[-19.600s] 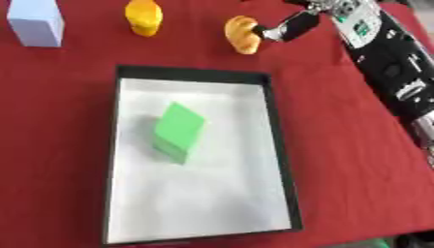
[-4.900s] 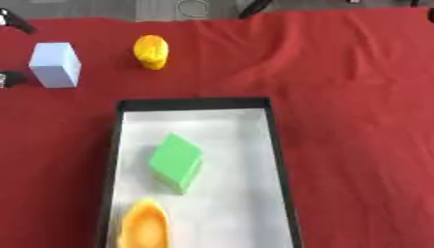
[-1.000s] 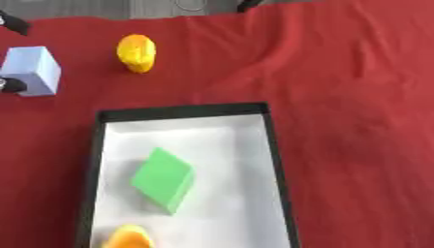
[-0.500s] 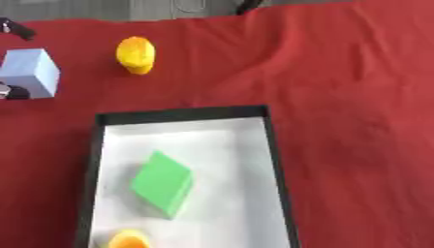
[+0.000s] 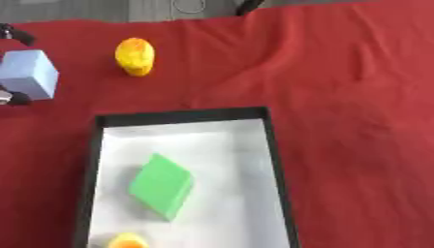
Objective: Pick up objects on the table and place them in the box.
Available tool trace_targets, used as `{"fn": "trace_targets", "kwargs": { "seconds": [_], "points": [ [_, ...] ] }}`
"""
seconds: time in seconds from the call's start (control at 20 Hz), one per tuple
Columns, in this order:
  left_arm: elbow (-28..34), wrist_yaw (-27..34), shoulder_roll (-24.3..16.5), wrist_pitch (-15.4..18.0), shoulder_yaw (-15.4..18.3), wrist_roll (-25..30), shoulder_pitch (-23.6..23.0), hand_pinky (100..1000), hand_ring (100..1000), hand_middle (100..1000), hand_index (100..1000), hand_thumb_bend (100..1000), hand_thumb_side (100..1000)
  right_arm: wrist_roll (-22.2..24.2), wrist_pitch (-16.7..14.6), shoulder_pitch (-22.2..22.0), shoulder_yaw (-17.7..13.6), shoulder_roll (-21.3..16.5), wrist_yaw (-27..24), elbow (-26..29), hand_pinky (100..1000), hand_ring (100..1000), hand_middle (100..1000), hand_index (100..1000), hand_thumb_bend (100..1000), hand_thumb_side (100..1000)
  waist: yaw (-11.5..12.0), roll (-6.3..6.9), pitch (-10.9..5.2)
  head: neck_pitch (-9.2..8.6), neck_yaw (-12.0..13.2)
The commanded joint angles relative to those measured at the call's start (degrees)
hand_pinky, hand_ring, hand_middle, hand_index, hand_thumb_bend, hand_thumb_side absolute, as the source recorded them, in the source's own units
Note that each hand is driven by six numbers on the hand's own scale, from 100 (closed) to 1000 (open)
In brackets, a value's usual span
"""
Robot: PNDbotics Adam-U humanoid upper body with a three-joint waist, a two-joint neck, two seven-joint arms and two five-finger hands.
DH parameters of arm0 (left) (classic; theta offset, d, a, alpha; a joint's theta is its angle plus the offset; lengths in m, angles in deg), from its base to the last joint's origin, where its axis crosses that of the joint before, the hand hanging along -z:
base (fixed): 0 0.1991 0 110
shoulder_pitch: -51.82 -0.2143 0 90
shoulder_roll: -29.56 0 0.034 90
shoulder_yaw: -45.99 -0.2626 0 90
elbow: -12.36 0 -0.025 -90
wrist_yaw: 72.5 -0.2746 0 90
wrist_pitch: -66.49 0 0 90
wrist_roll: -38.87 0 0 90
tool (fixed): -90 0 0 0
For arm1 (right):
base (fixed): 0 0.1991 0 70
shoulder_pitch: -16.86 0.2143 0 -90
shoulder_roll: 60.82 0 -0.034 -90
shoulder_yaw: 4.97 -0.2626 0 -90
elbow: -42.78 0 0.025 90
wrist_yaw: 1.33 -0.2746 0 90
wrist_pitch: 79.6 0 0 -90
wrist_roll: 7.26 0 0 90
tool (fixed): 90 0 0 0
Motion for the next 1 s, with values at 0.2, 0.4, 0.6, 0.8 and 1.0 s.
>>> {"fn": "trace_targets", "kwargs": {
  "seconds": [0.2, 0.4, 0.6, 0.8, 1.0],
  "points": [
    [-0.79, -0.16, -1.28, 6.98, 1.04, 7.09, 0.66, 929, 903, 778, 944, 535, 586, 0.01, -0.36, 0.23, -0.41, -0.87, 0.92, 0.33, 990, 743, 687, 852, 100, 693, -0.25, 0.59, -0.02, -0.82, 0.14],
    [-1.2, 0.35, -1.12, 6.56, 0.98, 7.56, 0.55, 881, 825, 701, 919, 454, 514, 0.07, -0.38, 0.21, -0.38, -0.79, 1.07, 0.25, 991, 743, 687, 853, 100, 695, -0.35, 0.6, 0.02, -0.69, 0.15],
    [-1.55, 1.66, -0.91, 5.78, 0.88, 8.29, 0.61, 846, 761, 639, 879, 356, 372, 0.2, -0.33, 0.09, -0.28, -0.71, 1.4, 0.09, 991, 743, 688, 853, 100, 698, -0.36, 0.64, -0.04, -0.52, 0.01],
    [-1.43, 3.19, -0.83, 4.89, 0.68, 9.17, 0.63, 799, 713, 586, 817, 270, 192, 0.28, -0.37, -0.12, -0.24, -0.68, 1.73, -0.07, 991, 744, 688, 853, 100, 700, -0.36, 0.62, -0.22, -0.05, -0.42],
    [-0.83, 5.18, -0.76, 4.2, 0.35, 9.84, 0.73, 771, 667, 542, 754, 148, 100, 0.3, -0.48, -0.51, -0.24, -0.71, 2.01, -0.37, 991, 744, 688, 854, 100, 697, -0.05, 0.47, -0.78, 0.96, -0.73]
  ]
}}
